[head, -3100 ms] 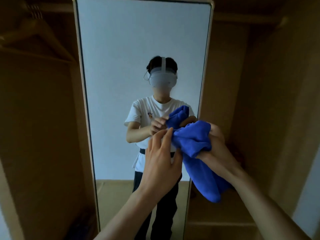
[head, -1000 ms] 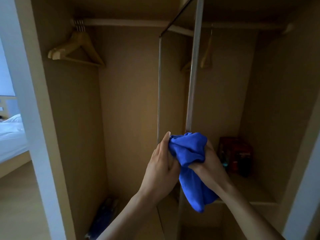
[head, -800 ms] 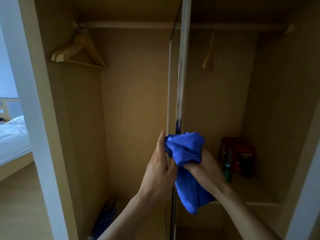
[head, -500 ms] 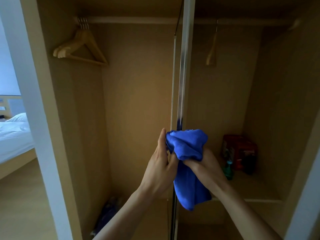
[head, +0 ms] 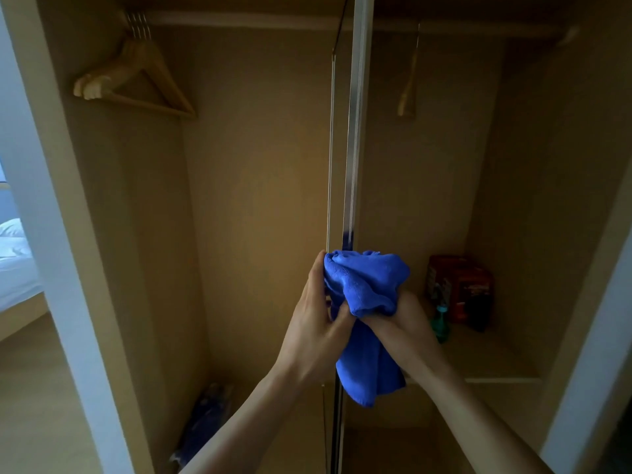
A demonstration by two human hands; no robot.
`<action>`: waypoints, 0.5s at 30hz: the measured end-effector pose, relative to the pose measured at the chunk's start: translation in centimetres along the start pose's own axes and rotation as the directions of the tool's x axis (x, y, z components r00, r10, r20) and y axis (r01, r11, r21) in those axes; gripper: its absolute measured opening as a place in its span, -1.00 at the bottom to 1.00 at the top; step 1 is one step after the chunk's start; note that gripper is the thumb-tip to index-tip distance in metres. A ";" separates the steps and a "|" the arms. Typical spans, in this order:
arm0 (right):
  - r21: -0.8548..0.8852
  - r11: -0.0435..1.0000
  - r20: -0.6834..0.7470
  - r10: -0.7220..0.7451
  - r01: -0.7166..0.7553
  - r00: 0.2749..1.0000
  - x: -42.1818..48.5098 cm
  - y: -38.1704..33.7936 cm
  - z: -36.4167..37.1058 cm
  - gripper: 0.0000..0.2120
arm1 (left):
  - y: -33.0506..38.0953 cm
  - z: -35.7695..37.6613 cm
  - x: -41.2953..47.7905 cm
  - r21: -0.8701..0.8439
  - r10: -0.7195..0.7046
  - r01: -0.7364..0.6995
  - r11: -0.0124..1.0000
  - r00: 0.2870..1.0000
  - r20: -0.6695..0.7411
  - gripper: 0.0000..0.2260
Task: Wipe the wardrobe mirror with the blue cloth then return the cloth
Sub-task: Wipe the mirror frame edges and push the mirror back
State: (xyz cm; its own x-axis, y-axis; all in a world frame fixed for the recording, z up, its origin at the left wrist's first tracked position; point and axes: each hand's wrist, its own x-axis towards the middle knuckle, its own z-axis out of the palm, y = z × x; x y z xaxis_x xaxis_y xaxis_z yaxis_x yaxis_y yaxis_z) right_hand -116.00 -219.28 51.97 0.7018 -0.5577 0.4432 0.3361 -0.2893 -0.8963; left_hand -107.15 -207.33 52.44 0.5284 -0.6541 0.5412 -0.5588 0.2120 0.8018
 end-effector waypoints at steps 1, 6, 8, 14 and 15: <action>0.070 0.997 -0.009 0.029 -0.028 1.000 0.1 0.2 -0.3 -0.74 | -0.1 0.0 0.1 0.004 0.009 -0.009 1.000 1.000 -0.008 -0.37; 0.657 0.728 0.150 0.127 -0.195 0.980 1.8 2.1 0.8 -0.28 | -0.9 -0.1 1.3 0.079 0.052 -0.048 0.996 0.997 -0.059 -0.46; 0.527 0.847 -0.050 -0.043 0.063 0.998 1.5 0.1 0.8 -0.50 | -1.3 0.2 1.7 0.101 0.064 -0.055 0.993 0.994 -0.091 -0.46; 0.581 0.791 -0.174 -0.108 0.190 0.979 3.9 0.3 -0.2 -0.68 | -2.1 0.7 3.4 0.130 0.046 -0.026 0.991 0.988 -0.147 -0.46; 0.445 0.893 -0.250 0.052 0.067 0.967 4.9 1.3 -0.1 -0.78 | -2.3 0.8 3.8 0.135 0.040 -0.020 0.991 0.988 -0.152 -0.46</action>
State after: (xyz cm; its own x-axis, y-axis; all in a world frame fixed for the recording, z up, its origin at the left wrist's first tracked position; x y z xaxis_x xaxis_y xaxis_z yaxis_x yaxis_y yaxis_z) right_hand -112.16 -222.52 52.98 0.5393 -0.7485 0.3859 0.6267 0.0507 -0.7776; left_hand -104.35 -210.90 52.49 0.5966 -0.5272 0.6051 -0.6499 0.1250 0.7496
